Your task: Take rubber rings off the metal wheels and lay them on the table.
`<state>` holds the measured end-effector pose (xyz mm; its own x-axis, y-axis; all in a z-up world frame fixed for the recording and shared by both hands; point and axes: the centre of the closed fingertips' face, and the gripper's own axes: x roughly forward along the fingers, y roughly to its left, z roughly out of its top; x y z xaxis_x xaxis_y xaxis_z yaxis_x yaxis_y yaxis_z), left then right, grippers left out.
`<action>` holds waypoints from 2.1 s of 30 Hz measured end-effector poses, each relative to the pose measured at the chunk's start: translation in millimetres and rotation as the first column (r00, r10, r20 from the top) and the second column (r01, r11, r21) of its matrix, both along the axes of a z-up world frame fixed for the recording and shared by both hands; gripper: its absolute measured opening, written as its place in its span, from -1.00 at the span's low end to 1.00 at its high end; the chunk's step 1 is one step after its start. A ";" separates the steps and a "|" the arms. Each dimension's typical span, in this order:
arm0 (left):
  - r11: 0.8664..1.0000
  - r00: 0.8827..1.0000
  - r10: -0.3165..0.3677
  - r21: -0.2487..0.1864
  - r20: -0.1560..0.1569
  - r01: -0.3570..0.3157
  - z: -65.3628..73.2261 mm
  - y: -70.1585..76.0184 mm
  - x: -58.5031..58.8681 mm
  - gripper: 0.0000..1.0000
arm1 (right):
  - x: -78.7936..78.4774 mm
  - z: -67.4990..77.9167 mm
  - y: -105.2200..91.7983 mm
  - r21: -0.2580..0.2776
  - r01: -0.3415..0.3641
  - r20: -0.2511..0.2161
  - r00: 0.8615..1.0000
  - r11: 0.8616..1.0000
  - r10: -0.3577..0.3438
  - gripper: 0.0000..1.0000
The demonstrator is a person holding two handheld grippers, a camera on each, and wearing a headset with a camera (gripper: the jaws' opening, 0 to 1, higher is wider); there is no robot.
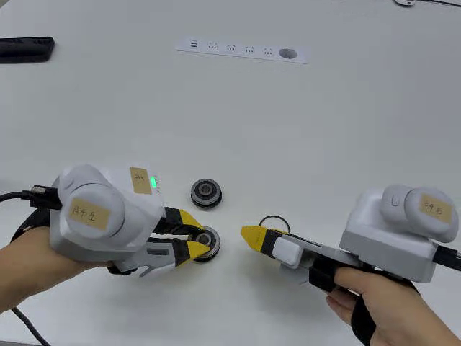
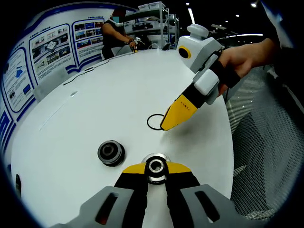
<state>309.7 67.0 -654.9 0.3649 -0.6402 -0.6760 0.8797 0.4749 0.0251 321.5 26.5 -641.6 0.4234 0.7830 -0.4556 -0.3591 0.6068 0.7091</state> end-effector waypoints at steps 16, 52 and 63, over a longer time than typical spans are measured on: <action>1.000 1.000 -0.017 0.010 -0.006 0.018 0.3 0.2 -0.2 -0.74 | -12.6 -3.7 31.2 0.137 -0.027 -0.111 0.993 0.990 0.042 -0.30; 1.000 1.000 -0.009 0.006 -0.004 0.009 2.0 -0.3 -1.7 -0.74 | -17.6 -7.1 34.5 0.202 -0.006 -0.172 0.984 0.979 0.041 -0.39; 1.000 1.000 -0.007 0.005 -0.006 0.007 1.7 -0.1 -0.7 -0.74 | -12.1 -15.7 29.3 0.170 0.013 -0.183 0.983 0.985 0.018 -0.70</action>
<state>309.0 66.9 -653.2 0.3565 -0.6392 -0.6814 0.8829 0.4690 0.0220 309.4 55.8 -657.4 0.3430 0.8567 -0.3853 -0.2150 0.4709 0.8556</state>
